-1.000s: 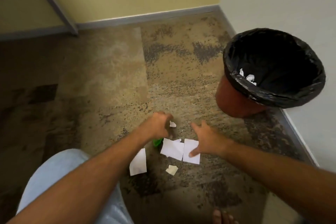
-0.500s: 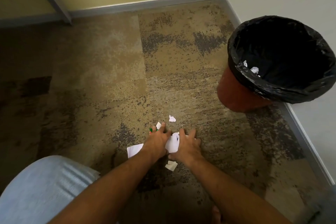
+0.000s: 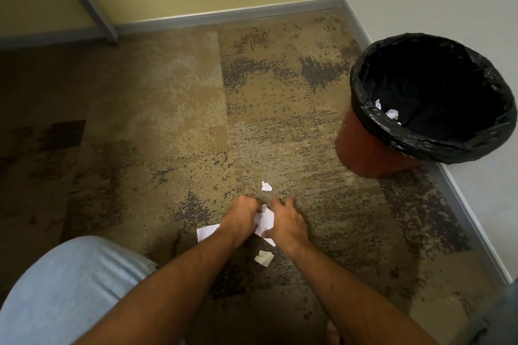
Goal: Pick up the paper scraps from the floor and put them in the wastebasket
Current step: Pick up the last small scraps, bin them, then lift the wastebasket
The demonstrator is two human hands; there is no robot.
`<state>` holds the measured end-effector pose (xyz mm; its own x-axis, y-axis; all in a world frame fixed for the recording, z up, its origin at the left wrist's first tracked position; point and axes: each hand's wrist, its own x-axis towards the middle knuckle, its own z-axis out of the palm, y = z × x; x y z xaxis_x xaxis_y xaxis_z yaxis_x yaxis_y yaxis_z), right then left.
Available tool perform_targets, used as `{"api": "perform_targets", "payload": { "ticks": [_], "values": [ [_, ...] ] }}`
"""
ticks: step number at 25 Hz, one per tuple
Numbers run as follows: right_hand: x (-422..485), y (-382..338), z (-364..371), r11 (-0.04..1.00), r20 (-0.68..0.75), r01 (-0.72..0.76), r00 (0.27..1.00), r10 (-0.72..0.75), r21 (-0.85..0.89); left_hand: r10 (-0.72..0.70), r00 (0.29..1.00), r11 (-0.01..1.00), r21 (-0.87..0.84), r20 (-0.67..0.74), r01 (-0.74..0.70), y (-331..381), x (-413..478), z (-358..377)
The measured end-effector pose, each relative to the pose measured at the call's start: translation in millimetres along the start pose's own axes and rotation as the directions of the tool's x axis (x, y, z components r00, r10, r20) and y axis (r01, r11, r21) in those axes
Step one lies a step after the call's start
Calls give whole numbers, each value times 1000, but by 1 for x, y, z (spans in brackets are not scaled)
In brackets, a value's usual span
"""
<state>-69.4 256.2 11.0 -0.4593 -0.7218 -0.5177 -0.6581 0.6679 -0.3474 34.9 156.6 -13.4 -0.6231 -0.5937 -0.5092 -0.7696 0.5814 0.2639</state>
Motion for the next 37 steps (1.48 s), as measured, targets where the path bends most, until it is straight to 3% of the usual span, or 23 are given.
{"api": "perform_targets", "payload": {
  "ticks": [8,13,19,23,31,37],
  "values": [
    [5,-17,-14,995,53,90,995,-88,-37,30,999,975,-219,18,-26,-7,0,-35],
    [-1,-29,-93,968,133,203,974,-183,-150,65,989,929,-371,130,-12,8,-11,-98],
    [-23,-22,-231,917,4,276,958,-287,-287,180,981,848,-495,-74,-192,73,-13,-192],
    [-29,11,-309,941,-144,189,961,-236,-280,277,936,824,-449,-216,-347,147,4,-241],
    [-6,87,-390,999,-481,36,876,-39,-15,394,805,821,-225,-443,-525,279,69,-291],
    [9,128,-382,1000,-500,-31,866,30,7,462,764,814,-125,-449,-566,311,97,-262]
  ]
}}
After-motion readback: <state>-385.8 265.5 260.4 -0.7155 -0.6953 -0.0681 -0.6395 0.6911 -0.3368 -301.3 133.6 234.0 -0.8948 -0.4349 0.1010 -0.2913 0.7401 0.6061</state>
